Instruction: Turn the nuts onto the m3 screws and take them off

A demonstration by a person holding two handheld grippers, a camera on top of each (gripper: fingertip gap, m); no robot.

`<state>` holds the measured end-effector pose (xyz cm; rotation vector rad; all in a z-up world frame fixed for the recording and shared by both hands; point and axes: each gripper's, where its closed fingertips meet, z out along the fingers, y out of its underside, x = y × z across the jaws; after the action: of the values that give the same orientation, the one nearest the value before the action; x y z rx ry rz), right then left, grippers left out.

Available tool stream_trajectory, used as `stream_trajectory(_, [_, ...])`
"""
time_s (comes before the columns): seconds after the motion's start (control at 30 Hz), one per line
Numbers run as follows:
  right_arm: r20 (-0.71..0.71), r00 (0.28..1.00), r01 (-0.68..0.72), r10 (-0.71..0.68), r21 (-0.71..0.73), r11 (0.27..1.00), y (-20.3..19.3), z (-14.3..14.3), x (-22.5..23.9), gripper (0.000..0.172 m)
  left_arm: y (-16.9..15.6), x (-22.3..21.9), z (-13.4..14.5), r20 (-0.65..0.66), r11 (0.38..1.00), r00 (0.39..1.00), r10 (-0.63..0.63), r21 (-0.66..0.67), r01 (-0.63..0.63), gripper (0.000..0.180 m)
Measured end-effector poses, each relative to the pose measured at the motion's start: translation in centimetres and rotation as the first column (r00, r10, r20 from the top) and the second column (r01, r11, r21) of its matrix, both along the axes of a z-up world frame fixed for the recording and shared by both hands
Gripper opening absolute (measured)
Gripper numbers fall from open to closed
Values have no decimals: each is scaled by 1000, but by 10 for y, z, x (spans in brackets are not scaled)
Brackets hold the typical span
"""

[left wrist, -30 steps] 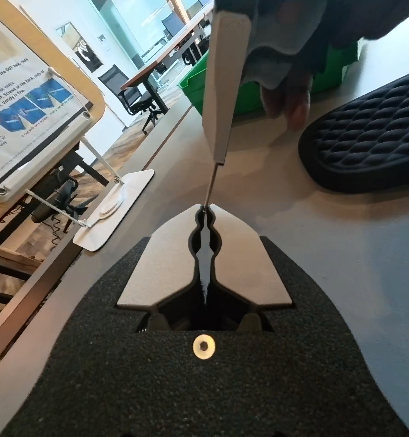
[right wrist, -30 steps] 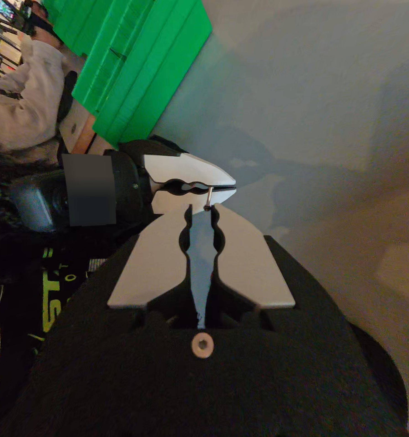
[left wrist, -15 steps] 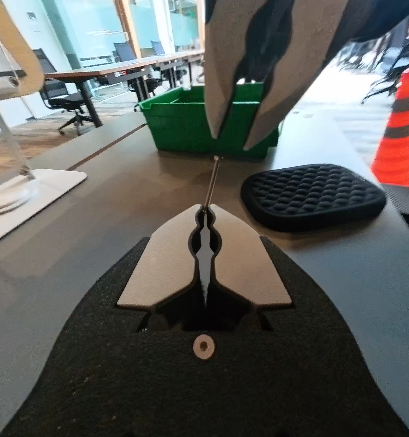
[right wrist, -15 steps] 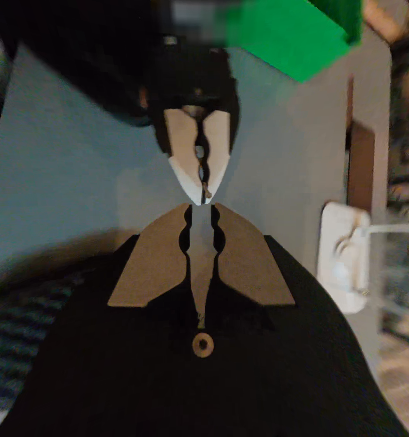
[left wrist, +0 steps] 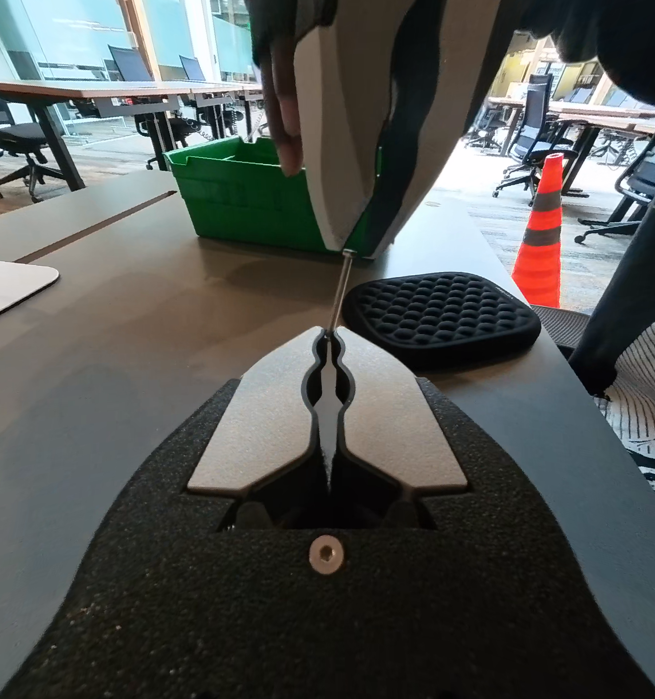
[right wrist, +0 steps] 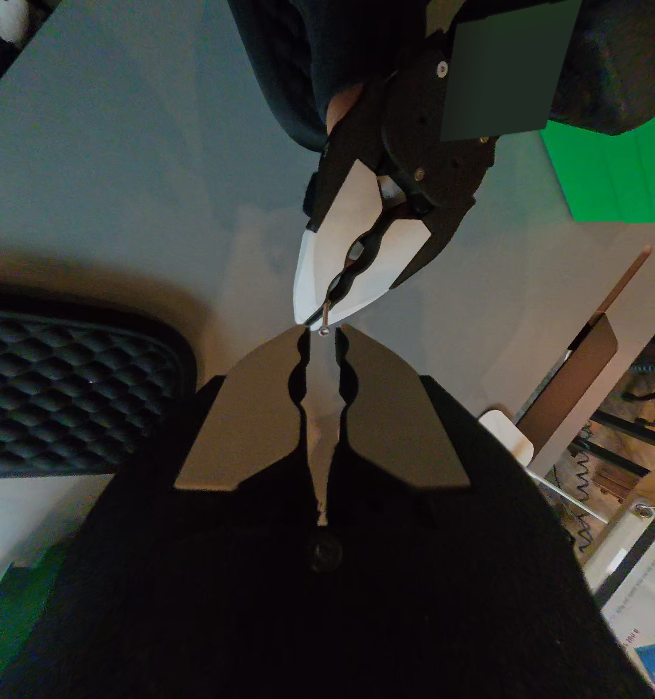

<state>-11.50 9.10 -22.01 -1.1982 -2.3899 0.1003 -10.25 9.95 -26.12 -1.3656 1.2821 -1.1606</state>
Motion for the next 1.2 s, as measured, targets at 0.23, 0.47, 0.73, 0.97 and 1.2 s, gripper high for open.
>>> stream_trajectory(0.23, [-88,981,169,-175,-79,982,5,3,-5,4,7,-2,4,14,997,998,63,44,-63,1])
stream_trajectory(0.47, [-162,689,619,-707,-377,689,21,6,-9,4,38,-15,13,16,884,936,351,325,-337,1])
stream_trajectory(0.73, [3,305,690,-952,-690,219,17,1,-8,5,46,-21,15,8,691,870,492,604,-396,1])
stream_trajectory(0.97, [-269,764,516,-587,-292,805,14,20,-1,30,36,-13,5,-39,894,940,338,326,-308,1])
stream_trajectory(1.2, [-53,997,66,-57,182,981,9,5,1,23,20,-6,-2,-44,983,985,169,84,-165,1])
